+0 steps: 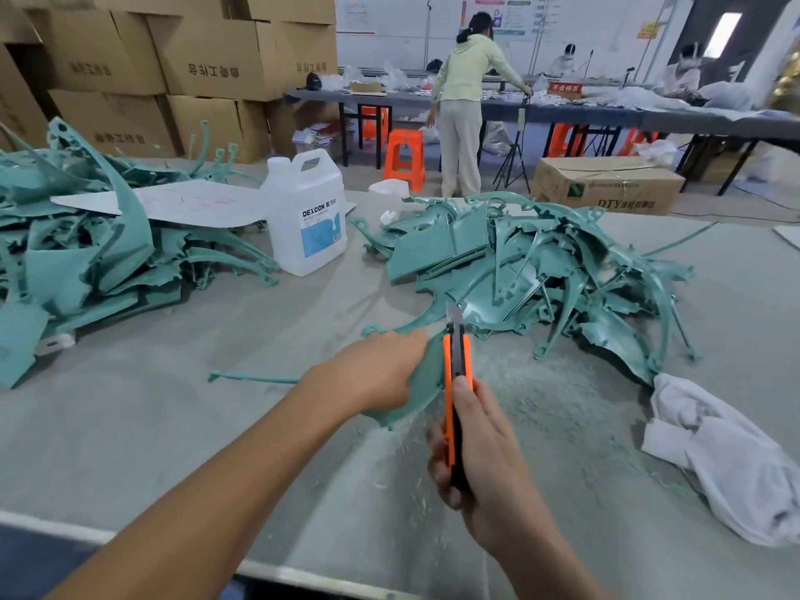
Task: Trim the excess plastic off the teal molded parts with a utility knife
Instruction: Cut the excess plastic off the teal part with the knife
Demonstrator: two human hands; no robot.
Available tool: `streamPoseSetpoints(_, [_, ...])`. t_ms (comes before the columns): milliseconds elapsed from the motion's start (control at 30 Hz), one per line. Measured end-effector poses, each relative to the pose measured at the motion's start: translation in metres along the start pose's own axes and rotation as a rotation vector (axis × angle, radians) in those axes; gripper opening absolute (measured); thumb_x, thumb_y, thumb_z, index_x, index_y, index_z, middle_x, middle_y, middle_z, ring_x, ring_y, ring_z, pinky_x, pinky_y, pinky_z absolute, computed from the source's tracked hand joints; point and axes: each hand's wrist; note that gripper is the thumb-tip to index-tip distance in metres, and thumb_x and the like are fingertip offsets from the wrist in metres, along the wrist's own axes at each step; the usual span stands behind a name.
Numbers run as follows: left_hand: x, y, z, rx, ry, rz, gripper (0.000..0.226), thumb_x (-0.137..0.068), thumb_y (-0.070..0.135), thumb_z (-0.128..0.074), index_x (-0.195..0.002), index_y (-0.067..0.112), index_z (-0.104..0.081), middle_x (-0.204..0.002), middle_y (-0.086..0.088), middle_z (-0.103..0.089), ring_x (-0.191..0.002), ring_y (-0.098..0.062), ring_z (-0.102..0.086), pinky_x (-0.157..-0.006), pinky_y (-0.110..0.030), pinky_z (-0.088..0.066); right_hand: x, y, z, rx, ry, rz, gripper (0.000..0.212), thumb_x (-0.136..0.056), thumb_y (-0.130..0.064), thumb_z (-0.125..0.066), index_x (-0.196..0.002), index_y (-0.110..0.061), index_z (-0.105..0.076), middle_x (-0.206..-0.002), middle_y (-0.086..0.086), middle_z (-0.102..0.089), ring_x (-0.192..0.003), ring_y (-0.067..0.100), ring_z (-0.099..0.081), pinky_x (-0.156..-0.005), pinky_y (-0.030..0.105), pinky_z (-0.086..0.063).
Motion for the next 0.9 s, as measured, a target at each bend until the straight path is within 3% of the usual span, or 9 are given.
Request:
streamPoseSetpoints(200, [0.001, 0.006, -0.002, -0.041, 0.018, -0.027, 0.021, -0.088, 0.004, -0.051, -0.096, 0.016, -0.035, -0.077, -0.002, -0.043, -0.061, -0.016, -0.045, -0.045, -0.032, -0.026, -0.001, -0.014, 0.019, 0.057, 0.063, -0.078, 0.025, -0.106, -0.038, -0.042, -0.109, -0.016, -0.054, -0.065, 0.007, -0.054, -0.039, 0.016, -0.045, -0.033, 0.020, -0.028])
streamPoseSetpoints(367, [0.003, 0.010, -0.004, -0.104, 0.081, -0.050, 0.033, -0.087, 0.005, -0.051, -0.116, 0.012, -0.037, -0.082, -0.008, -0.051, -0.068, -0.027, -0.048, -0.049, -0.035, -0.032, 0.007, -0.032, 0.023, 0.063, -0.188, 0.111, 0.026, -0.101, -0.046, -0.052, -0.106, -0.022, -0.060, -0.065, 0.008, -0.056, -0.037, 0.017, -0.047, -0.034, 0.017, -0.032])
streamPoseSetpoints(433, [0.005, 0.012, -0.006, -0.115, 0.102, -0.055, 0.025, -0.088, 0.006, -0.051, -0.105, 0.013, -0.033, -0.078, -0.008, -0.049, -0.062, -0.026, -0.044, -0.046, -0.035, -0.030, 0.003, -0.033, 0.038, 0.117, -0.048, 0.132, 0.028, -0.102, -0.041, -0.053, -0.102, -0.014, -0.060, -0.067, 0.010, -0.058, -0.044, 0.019, -0.053, -0.035, 0.024, -0.039])
streamPoseSetpoints(500, [0.009, 0.013, -0.009, -0.093, 0.093, -0.034, 0.021, -0.094, 0.013, -0.048, -0.098, 0.017, -0.028, -0.086, -0.013, -0.056, -0.064, -0.028, -0.043, -0.052, -0.036, -0.032, -0.003, -0.025, 0.061, 0.398, 0.164, 0.146, 0.026, -0.103, -0.034, -0.052, -0.093, -0.011, -0.060, -0.070, 0.010, -0.057, -0.053, 0.019, -0.054, -0.042, 0.035, -0.048])
streamPoseSetpoints(567, [0.014, 0.011, -0.012, -0.050, 0.081, -0.014, 0.016, -0.098, 0.021, -0.041, -0.096, 0.019, -0.026, -0.095, -0.014, -0.062, -0.070, -0.032, -0.044, -0.060, -0.038, -0.033, -0.009, -0.013, 0.090, 0.854, 0.284, 0.146, 0.029, -0.103, -0.039, -0.050, -0.087, -0.017, -0.061, -0.073, 0.004, -0.061, -0.061, 0.020, -0.056, -0.056, 0.043, -0.054])
streamPoseSetpoints(633, [0.023, 0.009, -0.014, -0.027, 0.094, 0.015, 0.012, -0.100, 0.027, -0.036, -0.096, 0.020, -0.026, -0.096, -0.014, -0.064, -0.070, -0.033, -0.043, -0.064, -0.037, -0.030, -0.011, -0.005, 0.115, 1.275, 0.338, 0.144, 0.033, -0.099, -0.052, -0.048, -0.082, -0.027, -0.057, -0.074, -0.004, -0.063, -0.069, 0.018, -0.060, -0.058, 0.034, -0.044])
streamPoseSetpoints(700, [0.037, 0.010, -0.018, -0.028, 0.162, 0.045, 0.010, -0.099, 0.029, -0.034, -0.096, 0.021, -0.028, -0.091, -0.012, -0.065, -0.069, -0.032, -0.042, -0.068, -0.038, -0.026, -0.012, -0.001, 0.133, 1.437, 0.349, 0.129, 0.034, -0.095, -0.061, -0.047, -0.080, -0.032, -0.056, -0.081, -0.010, -0.065, -0.080, 0.016, -0.063, -0.059, 0.029, -0.038])
streamPoseSetpoints(800, [0.061, 0.008, -0.034, 0.007, 0.431, 0.042, 0.008, -0.093, 0.021, -0.041, -0.100, 0.025, -0.044, -0.082, 0.002, -0.061, -0.080, -0.026, -0.056, -0.079, -0.037, -0.033, -0.009, -0.015, 0.161, 1.441, 0.370, 0.145, 0.023, -0.092, -0.063, -0.051, -0.098, -0.043, -0.060, -0.103, -0.012, -0.067, -0.100, 0.017, -0.066, -0.080, 0.032, -0.047])
streamPoseSetpoints(900, [0.078, -0.003, -0.055, 0.164, 0.692, 0.056, 0.032, -0.082, 0.004, -0.067, -0.106, 0.024, -0.069, -0.112, -0.001, -0.065, -0.106, -0.027, -0.055, -0.091, -0.039, -0.041, -0.012, -0.034, 0.226, 1.700, 0.511, 0.448, 0.029, -0.091, -0.048, -0.058, -0.109, -0.029, -0.071, -0.112, 0.004, -0.069, -0.099, 0.033, -0.066, -0.082, 0.048, -0.053])
Point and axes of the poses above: each hand's wrist, its own x-axis away from the middle knuckle, its own z-axis out of the back of the hand, y = z × x
